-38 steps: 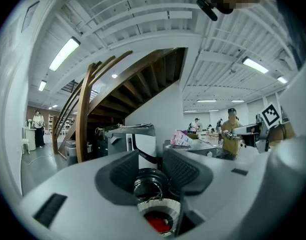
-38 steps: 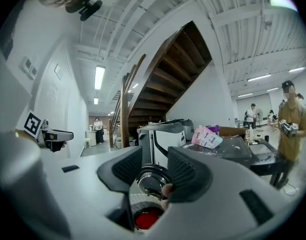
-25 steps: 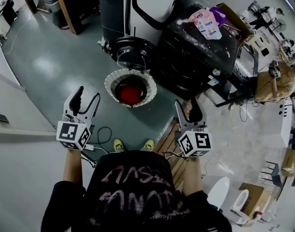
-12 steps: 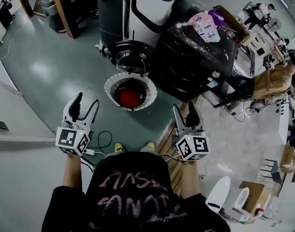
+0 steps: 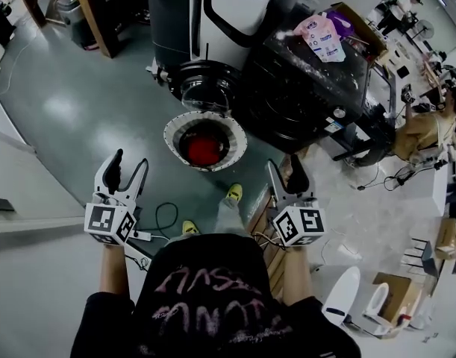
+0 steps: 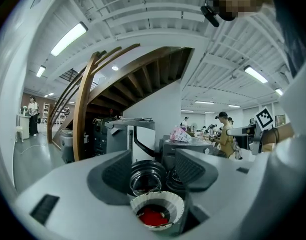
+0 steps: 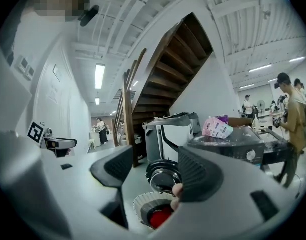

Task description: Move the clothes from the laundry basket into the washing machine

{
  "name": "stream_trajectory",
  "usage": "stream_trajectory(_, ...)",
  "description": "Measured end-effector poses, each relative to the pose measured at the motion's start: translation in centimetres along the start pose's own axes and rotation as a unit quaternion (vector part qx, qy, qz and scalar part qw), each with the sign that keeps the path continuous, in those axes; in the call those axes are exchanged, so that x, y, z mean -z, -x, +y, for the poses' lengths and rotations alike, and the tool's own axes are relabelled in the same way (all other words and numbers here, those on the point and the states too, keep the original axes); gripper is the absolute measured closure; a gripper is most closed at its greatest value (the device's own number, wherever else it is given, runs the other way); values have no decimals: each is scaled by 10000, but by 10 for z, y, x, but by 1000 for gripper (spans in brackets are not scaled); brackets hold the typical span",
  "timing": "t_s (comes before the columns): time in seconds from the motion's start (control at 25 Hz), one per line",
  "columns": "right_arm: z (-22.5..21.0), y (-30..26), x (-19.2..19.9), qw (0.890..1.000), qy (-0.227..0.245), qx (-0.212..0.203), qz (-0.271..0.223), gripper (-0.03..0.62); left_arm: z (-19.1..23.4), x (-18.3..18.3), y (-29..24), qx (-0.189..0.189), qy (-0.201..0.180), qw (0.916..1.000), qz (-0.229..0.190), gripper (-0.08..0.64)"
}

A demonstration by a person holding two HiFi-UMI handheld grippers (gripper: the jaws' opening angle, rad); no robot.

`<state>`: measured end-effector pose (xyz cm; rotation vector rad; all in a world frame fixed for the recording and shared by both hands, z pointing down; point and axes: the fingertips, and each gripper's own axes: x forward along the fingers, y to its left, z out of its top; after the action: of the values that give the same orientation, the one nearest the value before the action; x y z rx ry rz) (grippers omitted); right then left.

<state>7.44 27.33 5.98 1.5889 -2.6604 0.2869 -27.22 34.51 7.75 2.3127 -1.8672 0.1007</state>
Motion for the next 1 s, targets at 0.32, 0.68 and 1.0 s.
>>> stream_trajectory(0.32,-36,-51,17,9996,-226,-11,184,305,-3,8,-62,117,13,9996,246,288)
stream_trajectory(0.68,-114,-134,34,9974,-487,-63,519,310,-14,14,-167,115,-53,9979,635,288)
stream_trajectory(1.0,-177,-208,21,9962,-506,-402,586,310,-40,-1,-252,-14,16,9968,802,288)
